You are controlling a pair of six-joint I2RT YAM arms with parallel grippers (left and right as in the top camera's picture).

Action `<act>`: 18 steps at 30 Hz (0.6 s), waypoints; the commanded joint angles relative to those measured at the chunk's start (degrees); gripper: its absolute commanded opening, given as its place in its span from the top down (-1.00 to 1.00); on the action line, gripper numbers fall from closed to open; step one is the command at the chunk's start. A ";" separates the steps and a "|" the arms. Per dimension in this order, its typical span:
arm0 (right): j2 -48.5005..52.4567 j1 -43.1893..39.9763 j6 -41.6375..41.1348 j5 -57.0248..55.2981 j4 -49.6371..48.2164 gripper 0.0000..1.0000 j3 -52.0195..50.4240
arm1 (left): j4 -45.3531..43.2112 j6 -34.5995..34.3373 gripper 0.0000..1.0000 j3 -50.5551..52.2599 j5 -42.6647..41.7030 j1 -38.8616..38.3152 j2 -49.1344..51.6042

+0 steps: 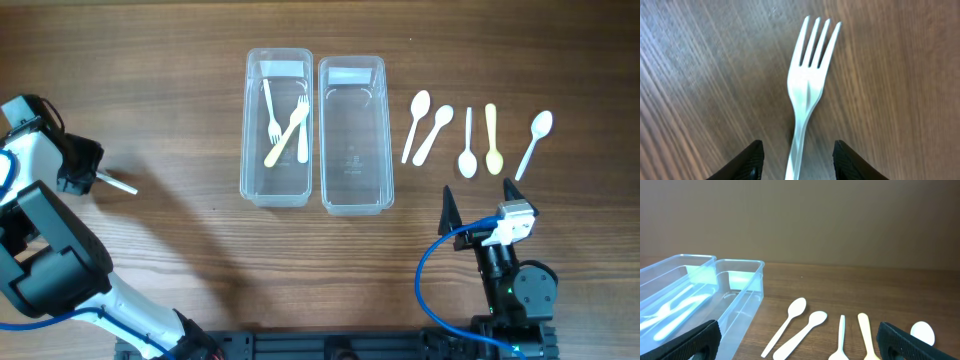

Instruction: Pack container

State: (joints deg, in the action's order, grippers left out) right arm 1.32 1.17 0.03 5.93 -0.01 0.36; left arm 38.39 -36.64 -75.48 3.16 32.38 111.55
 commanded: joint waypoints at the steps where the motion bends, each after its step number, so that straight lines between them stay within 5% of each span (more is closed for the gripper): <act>1: -0.13 -0.24 -0.04 -0.61 -0.33 -0.99 -0.07 | -0.57 1.68 0.07 0.17 -0.28 0.37 0.74; 12: -0.13 -0.24 -0.04 -0.61 -0.33 -1.00 -0.07 | -1.77 1.70 0.06 0.20 -0.39 0.37 6.78; 13: -0.13 -0.24 -0.04 -0.61 -0.33 -1.00 -0.07 | -1.84 1.70 0.14 0.20 -0.55 0.37 6.80; 15: -0.13 -0.24 -0.04 -0.61 -0.33 -0.99 -0.07 | -2.29 1.70 0.85 0.11 -1.44 0.37 6.73; 18: -0.13 -0.24 -0.04 -0.61 -0.33 -0.99 -0.07 | -2.19 1.75 0.92 -0.52 -2.97 0.37 6.51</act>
State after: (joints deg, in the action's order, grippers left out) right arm 1.32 1.17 0.03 5.93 -0.03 0.36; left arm 36.18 -35.40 -75.77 2.87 32.42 116.22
